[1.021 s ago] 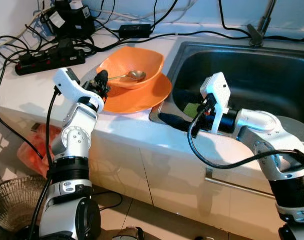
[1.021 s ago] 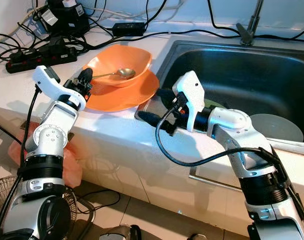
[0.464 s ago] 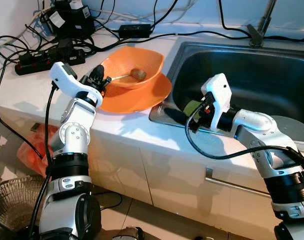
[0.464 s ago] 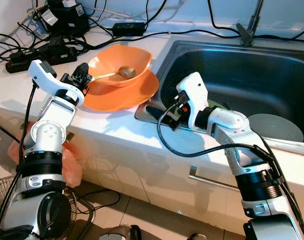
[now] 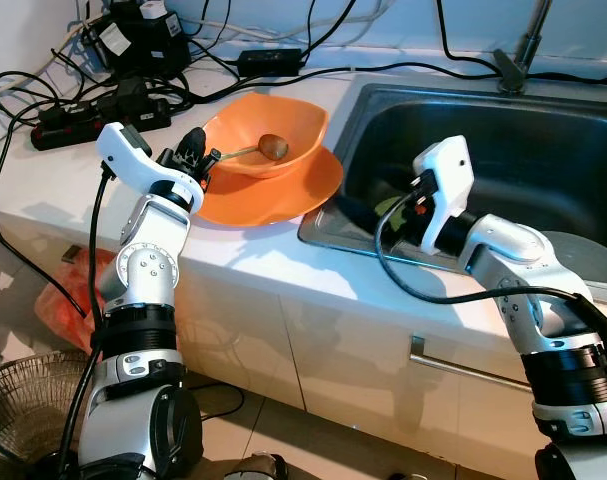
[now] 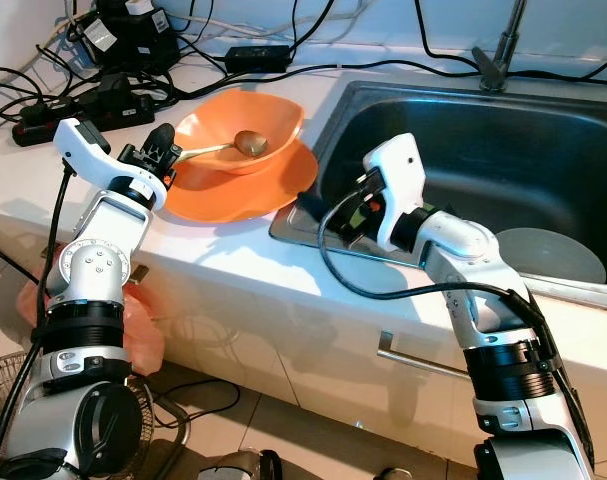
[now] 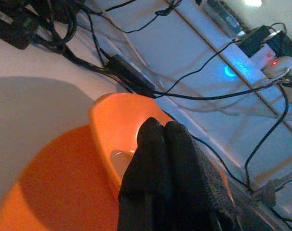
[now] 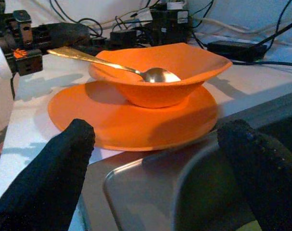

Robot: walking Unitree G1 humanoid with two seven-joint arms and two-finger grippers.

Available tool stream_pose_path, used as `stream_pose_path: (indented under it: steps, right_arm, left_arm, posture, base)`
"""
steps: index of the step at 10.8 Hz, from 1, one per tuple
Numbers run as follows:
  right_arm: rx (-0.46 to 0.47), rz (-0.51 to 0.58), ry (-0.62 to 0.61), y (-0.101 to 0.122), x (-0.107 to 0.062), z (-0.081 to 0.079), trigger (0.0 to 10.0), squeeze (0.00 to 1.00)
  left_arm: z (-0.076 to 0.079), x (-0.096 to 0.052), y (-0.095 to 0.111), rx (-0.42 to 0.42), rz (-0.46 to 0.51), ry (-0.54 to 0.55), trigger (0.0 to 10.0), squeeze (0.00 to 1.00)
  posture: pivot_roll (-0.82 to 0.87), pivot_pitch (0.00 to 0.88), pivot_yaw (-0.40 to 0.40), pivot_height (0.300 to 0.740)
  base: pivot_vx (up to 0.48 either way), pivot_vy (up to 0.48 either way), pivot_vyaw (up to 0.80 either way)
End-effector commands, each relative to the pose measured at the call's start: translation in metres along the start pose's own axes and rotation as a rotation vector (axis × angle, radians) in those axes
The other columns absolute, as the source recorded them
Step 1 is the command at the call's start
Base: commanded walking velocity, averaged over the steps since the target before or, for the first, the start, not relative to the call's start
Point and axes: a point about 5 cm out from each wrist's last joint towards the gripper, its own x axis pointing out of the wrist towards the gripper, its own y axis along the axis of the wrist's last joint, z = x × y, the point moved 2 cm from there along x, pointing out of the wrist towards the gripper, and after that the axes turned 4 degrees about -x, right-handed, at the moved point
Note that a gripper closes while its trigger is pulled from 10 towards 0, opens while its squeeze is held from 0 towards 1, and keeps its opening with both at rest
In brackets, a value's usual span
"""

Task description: Kitchen organization

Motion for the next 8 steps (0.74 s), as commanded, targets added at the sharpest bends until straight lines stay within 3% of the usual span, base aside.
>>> stream_pose_path:
  steps: [1,2,6,8]
  right_arm:
    - [0.021,0.025,-0.005,0.005,0.001,-0.002,10.0,0.00]
    - [0.048,0.049,-0.032,0.008,0.002,-0.002,10.0,0.00]
    - [0.121,0.080,-0.098,0.008,0.004,-0.001,10.0,0.00]
    - [0.222,0.120,-0.156,0.009,0.008,0.000,10.0,0.00]
  left_arm:
    - [0.019,0.003,0.015,0.012,0.043,-0.073,0.0,0.00]
    - [0.027,0.001,0.014,0.067,0.041,-0.119,0.0,0.00]
    - [0.042,-0.002,0.019,0.097,0.072,-0.188,0.0,0.00]
    - [0.064,-0.006,0.017,0.005,0.078,-0.316,0.0,0.00]
  posture:
    - [0.05,0.084,0.119,0.740]
    - [0.05,0.080,0.112,0.740]
    - [0.05,0.072,0.091,0.740]
    - [0.04,0.070,0.080,0.740]
  base:
    - [0.000,0.000,0.00]
    - [0.000,0.000,0.00]
    - [0.000,0.000,0.00]
    - [0.000,0.000,0.00]
